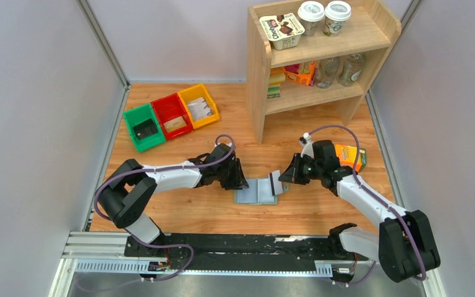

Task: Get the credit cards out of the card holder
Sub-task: Remove the credit card from the card holder, then place the credit card in the storage box.

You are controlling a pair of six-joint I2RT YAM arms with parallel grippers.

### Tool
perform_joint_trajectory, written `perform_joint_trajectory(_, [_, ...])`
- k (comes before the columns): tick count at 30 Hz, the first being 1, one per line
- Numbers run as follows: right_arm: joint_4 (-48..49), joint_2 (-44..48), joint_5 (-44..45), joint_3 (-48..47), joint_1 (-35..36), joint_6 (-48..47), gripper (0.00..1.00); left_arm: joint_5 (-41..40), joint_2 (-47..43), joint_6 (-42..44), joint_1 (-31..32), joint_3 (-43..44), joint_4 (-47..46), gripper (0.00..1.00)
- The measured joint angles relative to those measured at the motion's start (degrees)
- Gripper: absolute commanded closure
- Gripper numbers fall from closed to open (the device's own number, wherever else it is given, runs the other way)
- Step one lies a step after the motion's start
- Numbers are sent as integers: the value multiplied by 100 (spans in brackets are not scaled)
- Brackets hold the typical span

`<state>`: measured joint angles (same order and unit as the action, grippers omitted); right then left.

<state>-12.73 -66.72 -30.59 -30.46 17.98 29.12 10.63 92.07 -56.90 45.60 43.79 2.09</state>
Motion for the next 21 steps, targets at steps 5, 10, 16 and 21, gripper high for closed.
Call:
perform_joint_trajectory(5, [-542,439,468,-437,332,-247,100,-129,-461,44,-111,382,907,36])
perform_joint_trajectory(10, [-850,658,1064,-723,1012,-494,100,-9,-1051,-74,-450,706,1414,25])
perform_joint_trajectory(16, [-1115,684,2022,-1113,2245,-844,100,315,-1423,-485,-719,1029,1803,25])
perform_joint_trajectory(21, [-1187,636,2946,-1521,3147,-1213,100,763,-1460,-1147,-715,1025,1829,25])
